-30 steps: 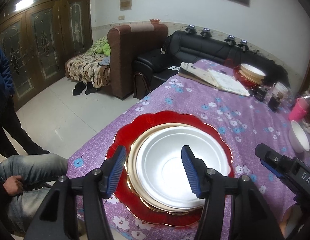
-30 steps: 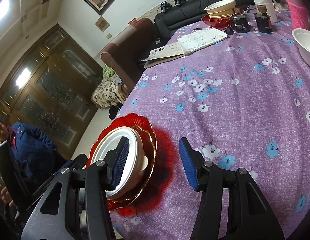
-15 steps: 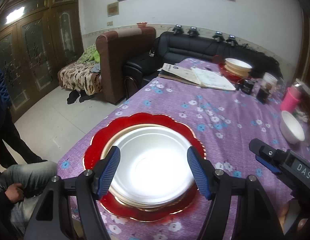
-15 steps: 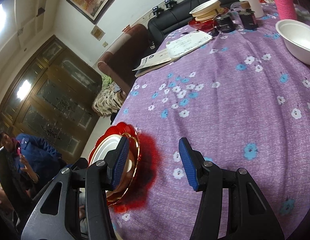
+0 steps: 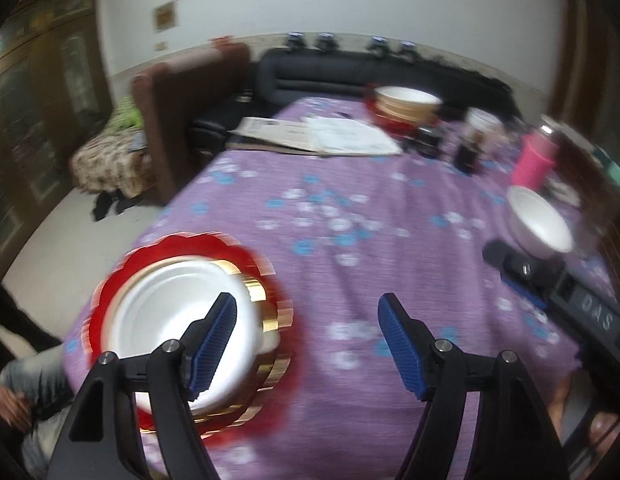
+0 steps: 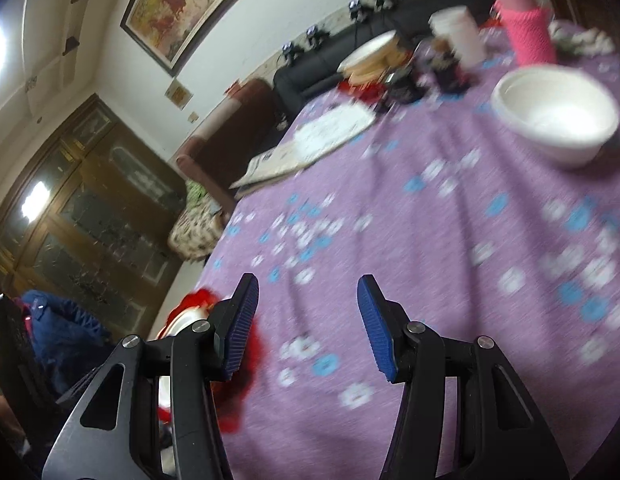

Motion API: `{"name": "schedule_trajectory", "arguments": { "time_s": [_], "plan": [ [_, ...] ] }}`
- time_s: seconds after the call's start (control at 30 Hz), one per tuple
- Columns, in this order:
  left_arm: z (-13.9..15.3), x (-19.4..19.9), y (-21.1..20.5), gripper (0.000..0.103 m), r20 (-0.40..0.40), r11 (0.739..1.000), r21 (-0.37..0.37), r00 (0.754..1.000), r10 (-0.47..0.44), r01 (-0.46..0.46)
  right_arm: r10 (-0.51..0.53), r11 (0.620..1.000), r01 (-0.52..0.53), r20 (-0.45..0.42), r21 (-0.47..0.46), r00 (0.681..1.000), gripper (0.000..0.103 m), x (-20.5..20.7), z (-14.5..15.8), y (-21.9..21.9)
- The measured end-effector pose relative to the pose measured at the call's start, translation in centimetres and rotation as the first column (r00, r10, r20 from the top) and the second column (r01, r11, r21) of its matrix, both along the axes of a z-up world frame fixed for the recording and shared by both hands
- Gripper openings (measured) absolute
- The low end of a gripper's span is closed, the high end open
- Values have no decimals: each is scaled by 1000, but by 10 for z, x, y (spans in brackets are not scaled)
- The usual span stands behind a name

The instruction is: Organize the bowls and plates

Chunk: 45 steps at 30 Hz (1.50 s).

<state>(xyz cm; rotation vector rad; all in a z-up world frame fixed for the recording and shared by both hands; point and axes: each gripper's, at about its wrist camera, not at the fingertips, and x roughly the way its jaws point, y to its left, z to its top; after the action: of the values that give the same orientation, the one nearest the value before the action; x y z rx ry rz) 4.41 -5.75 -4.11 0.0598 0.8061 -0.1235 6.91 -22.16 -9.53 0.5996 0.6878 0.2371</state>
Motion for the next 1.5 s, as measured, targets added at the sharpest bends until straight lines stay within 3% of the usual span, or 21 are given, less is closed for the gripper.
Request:
{"name": "schedule_trajectory", "arguments": {
  "time_s": [0.23,0.4,0.5,0.63,0.73,0.87,1.13,1.5],
  "plan": [
    [1,14,-72,73,-14,990,49,992,-129,129,-146,986,152,76,-69,986,52,-10,26,-87],
    [-3,27,-106,73,-33,986,65,988,-152,154,-243,969,245,68,-34,968,52,-8,34,-156],
    [-12,29,-119,73,-54,983,67,985,-166,169,-327,945,327,4,-26,945,52,-1,31,-192],
    [-24,36,-134,73,-98,978,80,978,-186,194,-442,891,449,-99,65,892,52,4,1,-239],
    [-22,47,-145,73,-87,979,87,980,-180,187,-464,874,476,-125,101,877,52,4,-19,-250],
    [-9,71,-173,73,-25,981,82,984,-174,176,-443,882,453,-99,129,891,52,5,-23,-252],
    [-3,103,-228,73,63,986,39,984,-165,163,-456,882,463,-91,86,885,52,16,-27,-255],
    [-25,125,-252,74,34,988,-12,988,-154,154,-469,879,474,-86,55,879,52,27,-31,-256]
  ]
}}
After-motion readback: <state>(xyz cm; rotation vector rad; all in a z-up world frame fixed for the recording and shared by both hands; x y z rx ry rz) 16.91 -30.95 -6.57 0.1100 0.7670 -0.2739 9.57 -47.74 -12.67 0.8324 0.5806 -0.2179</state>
